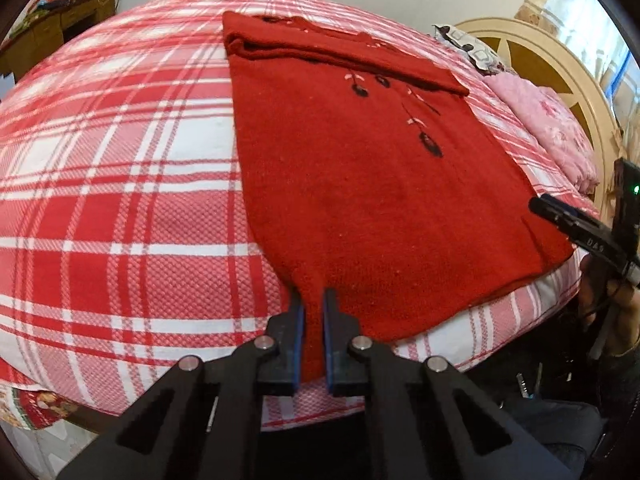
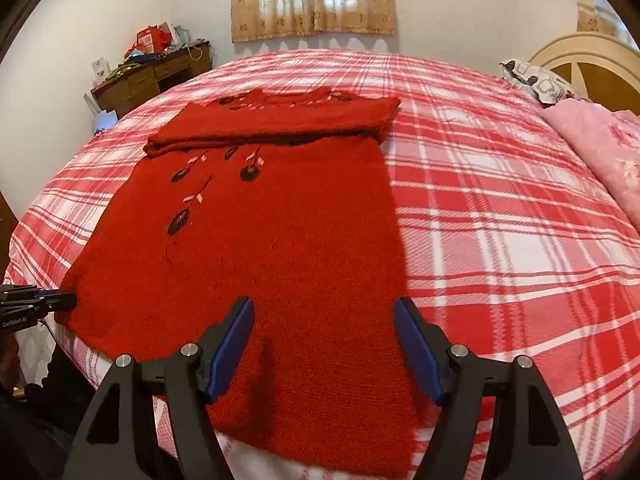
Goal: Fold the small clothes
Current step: 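Grasp the sweater hem with the left tool while the right tool grasps the hem beside it, then lift the held hem with both tools and fold it over toward the collar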
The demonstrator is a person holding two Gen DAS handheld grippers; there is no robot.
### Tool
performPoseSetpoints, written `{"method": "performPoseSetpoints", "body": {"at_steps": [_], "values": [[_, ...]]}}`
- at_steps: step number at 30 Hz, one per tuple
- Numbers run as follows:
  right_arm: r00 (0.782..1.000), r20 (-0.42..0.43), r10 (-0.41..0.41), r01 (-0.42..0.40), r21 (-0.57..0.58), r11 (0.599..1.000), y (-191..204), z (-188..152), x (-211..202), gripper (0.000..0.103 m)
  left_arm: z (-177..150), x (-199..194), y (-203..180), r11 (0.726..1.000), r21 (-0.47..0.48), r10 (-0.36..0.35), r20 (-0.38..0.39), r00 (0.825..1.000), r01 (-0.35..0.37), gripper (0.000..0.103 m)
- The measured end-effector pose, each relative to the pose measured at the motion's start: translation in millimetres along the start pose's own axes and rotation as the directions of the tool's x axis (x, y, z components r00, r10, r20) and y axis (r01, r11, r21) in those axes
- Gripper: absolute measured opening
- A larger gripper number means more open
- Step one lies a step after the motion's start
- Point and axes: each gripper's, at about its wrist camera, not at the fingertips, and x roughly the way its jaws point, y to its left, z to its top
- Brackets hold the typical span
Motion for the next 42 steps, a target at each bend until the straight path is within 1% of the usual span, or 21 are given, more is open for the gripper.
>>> {"method": "performPoseSetpoints", "body": {"at_steps": [3,5,6,9,12,14,15,16,17,18,19,21,22,23,24,27,29,32,35,37,42], "values": [[0.999,-0.002,-0.038,0.038,0.024,0.999,-17.1,-3.6,-11.4,0.073,3.0,-6.0,2.3,1.0,-0.006,-0.017,0.013,1.0,0.017,0.009],[0.999,-0.031,-0.039,0.041,0.058,0.998,-30.8,-8.0,-16.4,0.073,5.8,-10.9,5.4,1.0,-0.011,-0.026,0.026,0.999,0.027,0.009],[0.998,-0.054,-0.016,0.021,0.089,0.996,-39.9,-12.9,-19.1,0.073,6.8,-14.3,6.6,0.999,-0.012,-0.036,0.034,0.999,0.036,0.009],[0.996,-0.082,0.036,-0.022,0.168,0.986,-59.2,-26.1,-23.4,0.073,10.2,-21.4,9.0,0.999,-0.011,-0.051,0.053,0.997,0.052,0.009],[0.993,-0.071,0.093,-0.075,0.221,0.972,-66.0,-35.8,-27.1,0.073,11.9,-24.7,12.2,0.998,-0.009,-0.066,0.06,0.996,0.067,0.009],[0.992,-0.061,0.114,-0.098,0.225,0.969,-63.8,-35.6,-29.0,0.072,13.3,-24.0,13.5,0.997,-0.017,-0.072,0.059,0.996,0.073,0.009],[0.99,-0.05,0.134,-0.119,0.223,0.968,-60.9,-35.5,-29.6,0.07,13.3,-23.8,14.4,0.997,-0.018,-0.073,0.058,0.996,0.074,0.009],[0.985,-0.043,0.165,-0.151,0.219,0.964,-57.2,-36.3,-28.7,0.067,13.0,-24.2,14.6,0.997,-0.019,-0.071,0.058,0.996,0.072,0.008],[0.981,-0.054,0.187,-0.172,0.215,0.961,-54.8,-37.5,-25.2,0.06,12.7,-25.4,14.6,0.997,-0.018,-0.072,0.06,0.996,0.073,0.008],[0.977,-0.083,0.199,-0.178,0.212,0.961,-53.0,-39.8,-19.4,0.051,12.4,-25.3,15.1,0.997,-0.016,-0.076,0.06,0.995,0.077,0.008],[0.977,-0.109,0.183,-0.158,0.21,0.965,-51.2,-42.9,-12.7,0.047,12.4,-24.8,14.8,0.997,-0.017,-0.075,0.06,0.995,0.076,0.008],[0.981,-0.104,0.165,-0.141,0.206,0.968,-50.1,-44.7,-9.8,0.038,10.1,-21.3,13.3,0.997,-0.015,-0.077,0.051,0.996,0.078,0.008],[0.98,-0.099,0.172,-0.149,0.205,0.967,-49.6,-44.3,-10.5,0.023,9.1,-19.2,12.1,0.997,-0.013,-0.076,0.045,0.996,0.077,0.008],[0.975,-0.099,0.197,-0.173,0.207,0.963,-49.3,-43.7,-10.7,0.013,8.1,-16.4,11.0,0.997,-0.013,-0.077,0.036,0.996,0.077,0.008],[0.968,-0.097,0.233,-0.207,0.22,0.953,-49.3,-43.7,-10.3,0.008,6.6,-12.7,11.0,0.997,-0.015,-0.081,0.026,0.996,0.082,0.008],[0.966,-0.079,0.247,-0.225,0.216,0.95,-48.4,-43.8,-10.4,0.008,7.6,-10.6,13.5,0.996,-0.027,-0.089,0.02,0.996,0.09,0.008],[0.964,-0.047,0.263,-0.246,0.231,0.941,-50.5,-43.1,-12.3,0.008,8.6,-13.7,15.3,0.994,-0.032,-0.104,0.033,0.994,0.105,0.008],[0.951,0.04,0.307,-0.307,0.267,0.914,-58.8,-37.2,-25.1,0.008,12.3,-20.6,18.4,0.988,-0.043,-0.142,0.064,0.988,0.145,0.008],[0.941,0.104,0.322,-0.339,0.292,0.895,-62.0,-26.9,-33.5,0.007,19.2,-27.7,24.1,0.98,-0.06,-0.186,0.098,0.978,0.192,0.008],[0.939,0.138,0.316,-0.344,0.297,0.891,-61.5,-15.2,-37.3,0.007,24.7,-29.4,26.8,0.975,-0.067,-0.205,0.108,0.973,0.213,0.008],[0.939,0.213,0.269,-0.322,0.279,0.905,-59.1,11.0,-46.1,0.007,45.8,-38.7,26.9,0.977,-0.035,-0.205,0.15,0.967,0.213,0.008]]}}
